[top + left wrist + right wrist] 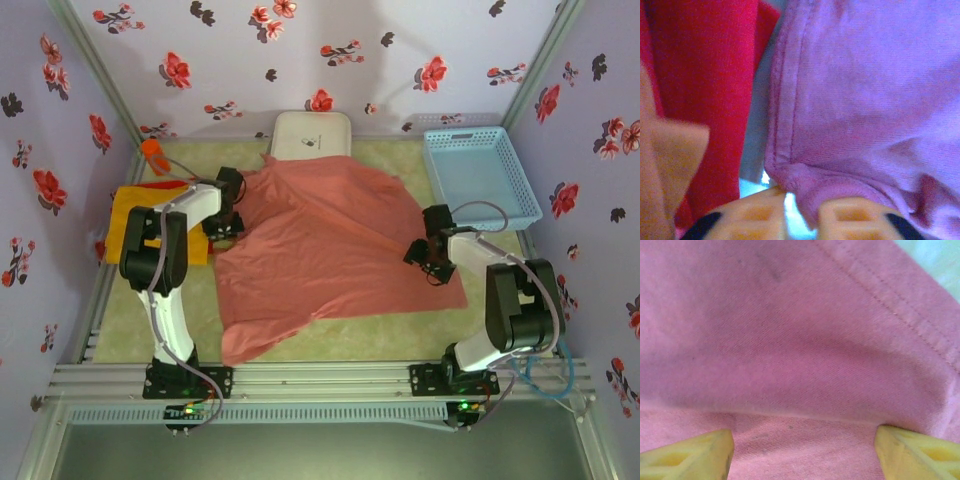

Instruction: Fold and stack the t-shirts

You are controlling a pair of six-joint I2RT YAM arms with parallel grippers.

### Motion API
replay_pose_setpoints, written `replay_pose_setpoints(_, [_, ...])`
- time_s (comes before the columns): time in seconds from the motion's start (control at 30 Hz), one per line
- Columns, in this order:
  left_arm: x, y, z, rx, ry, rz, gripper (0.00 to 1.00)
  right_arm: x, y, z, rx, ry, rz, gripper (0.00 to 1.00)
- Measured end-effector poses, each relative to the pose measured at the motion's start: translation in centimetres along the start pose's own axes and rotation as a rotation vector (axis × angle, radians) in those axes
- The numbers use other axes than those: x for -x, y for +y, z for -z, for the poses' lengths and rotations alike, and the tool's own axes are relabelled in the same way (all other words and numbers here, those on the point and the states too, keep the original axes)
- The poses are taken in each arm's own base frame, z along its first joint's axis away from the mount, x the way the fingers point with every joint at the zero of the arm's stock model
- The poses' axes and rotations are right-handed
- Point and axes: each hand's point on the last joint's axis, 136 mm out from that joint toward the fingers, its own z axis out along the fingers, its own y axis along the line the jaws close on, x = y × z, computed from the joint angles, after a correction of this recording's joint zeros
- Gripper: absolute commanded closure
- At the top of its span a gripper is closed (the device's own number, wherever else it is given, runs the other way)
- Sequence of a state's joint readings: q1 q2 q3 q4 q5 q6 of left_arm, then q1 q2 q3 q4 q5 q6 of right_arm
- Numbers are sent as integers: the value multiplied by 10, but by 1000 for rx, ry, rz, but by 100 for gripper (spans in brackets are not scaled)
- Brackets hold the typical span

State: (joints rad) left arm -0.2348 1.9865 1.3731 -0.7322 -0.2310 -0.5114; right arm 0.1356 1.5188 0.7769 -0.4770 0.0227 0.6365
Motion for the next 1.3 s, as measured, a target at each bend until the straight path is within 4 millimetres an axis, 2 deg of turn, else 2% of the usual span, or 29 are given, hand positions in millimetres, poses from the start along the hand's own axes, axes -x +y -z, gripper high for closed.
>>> replay_pose_setpoints(0.07, [12, -1, 2, 2, -22, -2, 100, 4, -5, 0, -5, -4, -21, 25])
replay_pose_setpoints(0.33, [75, -6, 29, 53, -150, -66, 100, 9, -12, 1, -9, -9, -38, 25])
replay_pose_setpoints(0.5, [99, -6, 38, 101, -184, -104, 100, 5, -15, 3, -11, -6, -34, 25])
replay_pose_setpoints(0.53, [101, -5, 39, 111, -181, -107, 96, 3, -16, 4, -9, -4, -32, 25])
replay_pose_setpoints(0.6, [103, -3, 40, 134, -171, -119, 80, 2, -17, 6, -7, -4, -27, 24])
replay_pose_setpoints(0.67, [99, 3, 40, 162, -153, -128, 49, 3, -16, 12, 1, -17, -24, 23])
replay_pose_setpoints(0.77, [90, 11, 39, 186, -120, -125, 26, 7, -13, 21, 23, -48, -17, 21])
replay_pose_setpoints(0.83, [82, 16, 40, 192, -100, -120, 19, 9, -12, 27, 31, -59, -13, 18])
replay_pose_setpoints(0.93, [65, 25, 52, 175, -79, -106, 17, 13, -7, 31, 47, -68, -2, 15])
replay_pose_setpoints(1.07, [40, 30, 83, 88, -86, -90, 15, 15, -2, 34, 67, -70, 9, 12])
replay_pose_setpoints(1.13, [24, 30, 97, 37, -86, -90, 14, 15, 0, 35, 71, -70, 12, 6])
replay_pose_setpoints(1.2, [3, 31, 101, -4, -68, -95, 15, 16, 1, 36, 75, -71, 13, 2])
replay_pose_setpoints(1.3, [-39, 35, 94, -34, 2, -103, 17, 17, 3, 37, 80, -73, 17, 1])
